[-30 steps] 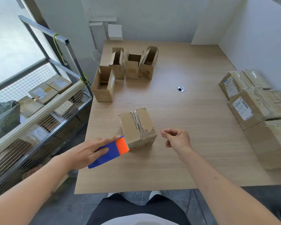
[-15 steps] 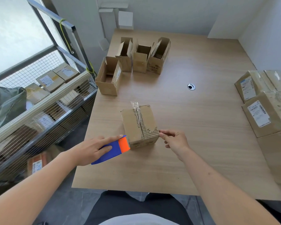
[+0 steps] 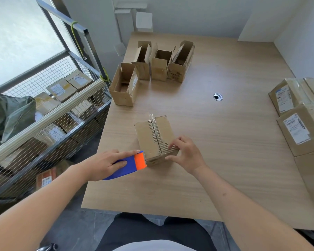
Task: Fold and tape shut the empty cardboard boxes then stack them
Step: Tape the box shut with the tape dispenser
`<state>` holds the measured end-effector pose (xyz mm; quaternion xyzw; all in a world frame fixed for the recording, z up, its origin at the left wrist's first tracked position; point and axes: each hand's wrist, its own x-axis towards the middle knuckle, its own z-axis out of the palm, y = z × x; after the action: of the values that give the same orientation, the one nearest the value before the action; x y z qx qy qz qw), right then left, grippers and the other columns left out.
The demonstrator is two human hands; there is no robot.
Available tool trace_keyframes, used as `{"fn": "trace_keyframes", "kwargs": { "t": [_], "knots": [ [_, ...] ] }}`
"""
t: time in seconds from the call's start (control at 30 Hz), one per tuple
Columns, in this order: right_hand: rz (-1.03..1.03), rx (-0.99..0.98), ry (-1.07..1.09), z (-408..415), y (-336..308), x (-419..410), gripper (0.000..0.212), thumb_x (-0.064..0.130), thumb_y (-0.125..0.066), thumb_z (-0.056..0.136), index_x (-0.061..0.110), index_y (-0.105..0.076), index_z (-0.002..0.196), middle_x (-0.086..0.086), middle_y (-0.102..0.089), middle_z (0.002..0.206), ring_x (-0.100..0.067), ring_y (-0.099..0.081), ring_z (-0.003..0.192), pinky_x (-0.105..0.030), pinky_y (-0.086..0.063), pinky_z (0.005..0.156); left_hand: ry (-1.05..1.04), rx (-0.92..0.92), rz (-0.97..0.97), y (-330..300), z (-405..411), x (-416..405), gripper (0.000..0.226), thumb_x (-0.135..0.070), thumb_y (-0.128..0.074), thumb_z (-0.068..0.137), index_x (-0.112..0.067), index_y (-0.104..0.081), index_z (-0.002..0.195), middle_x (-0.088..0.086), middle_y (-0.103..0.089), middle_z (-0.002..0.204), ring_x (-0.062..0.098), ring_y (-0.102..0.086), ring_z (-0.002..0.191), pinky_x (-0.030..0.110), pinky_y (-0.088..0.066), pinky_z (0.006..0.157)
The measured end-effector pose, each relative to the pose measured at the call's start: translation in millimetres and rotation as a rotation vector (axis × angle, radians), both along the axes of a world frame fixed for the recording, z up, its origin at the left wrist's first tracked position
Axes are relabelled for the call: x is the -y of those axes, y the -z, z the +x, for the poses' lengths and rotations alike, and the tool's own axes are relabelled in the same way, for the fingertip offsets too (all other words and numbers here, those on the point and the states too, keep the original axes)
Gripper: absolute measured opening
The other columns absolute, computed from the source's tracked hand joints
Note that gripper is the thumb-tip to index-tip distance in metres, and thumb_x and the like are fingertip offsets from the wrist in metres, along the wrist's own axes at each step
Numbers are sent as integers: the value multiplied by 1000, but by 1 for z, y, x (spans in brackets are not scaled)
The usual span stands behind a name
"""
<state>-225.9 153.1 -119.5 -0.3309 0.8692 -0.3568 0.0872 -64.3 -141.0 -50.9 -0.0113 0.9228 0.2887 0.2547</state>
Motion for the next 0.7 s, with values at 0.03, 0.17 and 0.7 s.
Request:
{"fn": "trace_keyframes", "kwargs": {
  "t": [0.03, 0.17, 0.7],
  "knots": [
    [38, -6, -15, -1, -1, 5, 37, 28, -93, 65, 25, -68, 93, 10, -51, 91, -14, -50, 91, -34, -48, 81, -2, 4, -2, -1, 0, 0, 53, -45, -35, 108, -77, -9, 143, -9, -54, 106, 9, -54, 91, 33, -45, 89],
    [158, -51, -93, -14, -5, 13, 39, 23, -91, 70, 21, -60, 93, 10, -47, 89, -17, -47, 88, -38, -48, 77, -9, 11, 7, -3, -4, -1, 53, -44, -35, 109, -77, -10, 143, -10, -53, 107, 10, -55, 89, 29, -43, 83],
    [442, -313, -298, 14, 13, 39, 67, 75, -32, 97, 57, -8, 157, 9, 8, 171, -14, 11, 157, -43, 0, 127, -95, 14, 211, 16, 15, 10, 56, -35, -41, 110, -71, -19, 147, -3, -53, 108, 16, -55, 92, 33, -45, 91]
  ]
}}
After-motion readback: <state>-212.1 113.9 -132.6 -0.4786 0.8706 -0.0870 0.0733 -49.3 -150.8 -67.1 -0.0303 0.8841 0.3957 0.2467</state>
